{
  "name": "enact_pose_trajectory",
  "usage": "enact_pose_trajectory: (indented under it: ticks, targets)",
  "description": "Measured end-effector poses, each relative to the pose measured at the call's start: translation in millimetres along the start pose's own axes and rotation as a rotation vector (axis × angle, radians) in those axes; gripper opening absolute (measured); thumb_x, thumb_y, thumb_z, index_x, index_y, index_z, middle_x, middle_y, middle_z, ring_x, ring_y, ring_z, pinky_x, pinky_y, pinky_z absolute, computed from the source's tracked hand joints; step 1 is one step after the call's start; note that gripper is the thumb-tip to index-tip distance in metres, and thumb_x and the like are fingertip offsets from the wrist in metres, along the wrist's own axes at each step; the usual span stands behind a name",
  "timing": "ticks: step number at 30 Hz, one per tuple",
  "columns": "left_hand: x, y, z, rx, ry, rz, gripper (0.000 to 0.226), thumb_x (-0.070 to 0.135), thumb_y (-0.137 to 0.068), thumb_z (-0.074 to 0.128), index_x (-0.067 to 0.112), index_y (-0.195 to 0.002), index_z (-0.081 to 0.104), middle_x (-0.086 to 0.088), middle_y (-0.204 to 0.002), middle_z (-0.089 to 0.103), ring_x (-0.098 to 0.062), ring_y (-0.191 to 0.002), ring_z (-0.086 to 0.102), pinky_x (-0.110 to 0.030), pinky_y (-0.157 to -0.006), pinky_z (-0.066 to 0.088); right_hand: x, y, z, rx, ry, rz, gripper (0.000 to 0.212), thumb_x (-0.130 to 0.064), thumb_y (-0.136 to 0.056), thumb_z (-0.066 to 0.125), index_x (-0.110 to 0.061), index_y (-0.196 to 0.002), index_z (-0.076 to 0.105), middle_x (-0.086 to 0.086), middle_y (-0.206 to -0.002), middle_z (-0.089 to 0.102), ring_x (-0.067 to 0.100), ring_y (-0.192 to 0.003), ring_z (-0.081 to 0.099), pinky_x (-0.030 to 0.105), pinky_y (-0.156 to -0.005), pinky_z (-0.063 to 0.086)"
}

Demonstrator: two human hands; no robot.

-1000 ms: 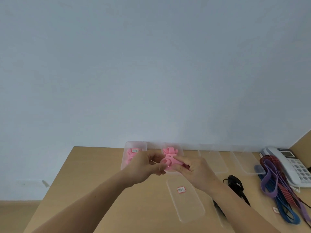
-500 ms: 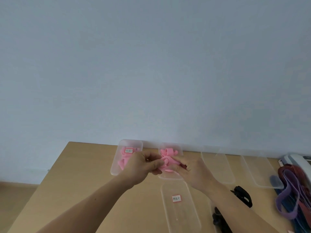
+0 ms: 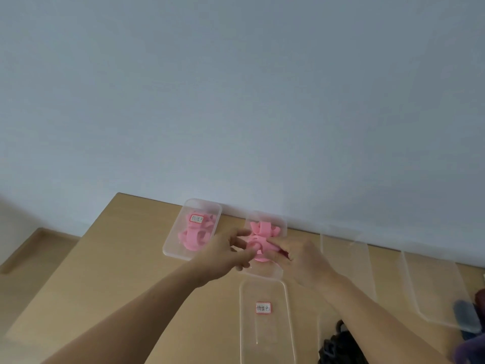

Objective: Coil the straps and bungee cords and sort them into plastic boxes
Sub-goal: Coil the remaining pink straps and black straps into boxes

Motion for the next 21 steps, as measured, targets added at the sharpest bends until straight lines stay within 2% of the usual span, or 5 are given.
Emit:
enact_pose_trajectory:
  ticks: [2,5,10,16,21]
  targets:
    - [-5.6,-5.0,3.8,-0.042,-0.062,-0.021,0.043,0.037,-0.092,0.069,0.026,-0.131,0.054,-0.007,-0.099,0.070,-0.014,-0.077,0.069,-0.024,-0.071,0.055,3.8,-0.1,6.5,-0.011,-0.008,0.004,0.030,-0.039,-0.088,0.070,-0.035,-0.118,0.070,-0.042,-0.072,0.052,-0.019,-0.077,0.054,0.002,-0.067,0.038]
    - [-11.4,-14.6,8.1,-0.056,-0.071,-0.070,0.032,0.025,-0.095,0.064,0.014,-0.125,0.063,-0.009,-0.088,0.071,-0.013,-0.072,0.064,-0.028,-0.074,0.054,3.6,-1.9,13.2,-0.004,0.024,-0.016,0.026,-0.052,-0.087,0.065,-0.036,-0.108,0.068,-0.034,-0.074,0.058,0.000,-0.074,0.055,0.005,-0.063,0.039]
    - [-19.7,-26.0,1.8,0.014,-0.233,-0.029,0.024,0.024,-0.091,0.068,0.020,-0.115,0.069,0.005,-0.084,0.068,-0.009,-0.070,0.060,-0.025,-0.070,0.052,-2.0,-7.5,21.7,0.039,0.382,-0.124,0.041,-0.053,-0.083,0.064,-0.012,-0.089,0.071,0.003,-0.083,0.069,0.027,-0.078,0.063,0.035,-0.067,0.050]
    - [-26.1,-28.5,-10.9,0.145,-0.545,0.137,0.033,0.031,-0.091,0.063,0.025,-0.123,0.066,0.010,-0.117,0.059,-0.006,-0.091,0.054,-0.020,-0.081,0.043,-13.4,-10.1,28.7,0.081,0.454,-0.217,0.042,-0.051,-0.081,0.054,-0.014,-0.070,0.070,0.001,-0.074,0.067,0.016,-0.068,0.063,0.014,-0.054,0.039]
    - [-47.8,-36.6,-7.8,0.056,-0.588,0.115,0.043,0.013,-0.093,0.054,0.021,-0.135,0.056,-0.001,-0.128,0.052,-0.017,-0.102,0.055,-0.026,-0.093,0.044,5.6,-10.2,45.3,-0.022,0.441,-0.196,0.033,-0.039,-0.082,0.075,-0.006,-0.079,0.069,0.006,-0.081,0.069,0.026,-0.082,0.063,0.033,-0.061,0.052]
Point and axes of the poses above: each hand's wrist, its own y-axis away from the middle knuckle, its own z-axis out of the palm, x = y × z, the point moved 8 cm from there along -y, towards the middle knuckle
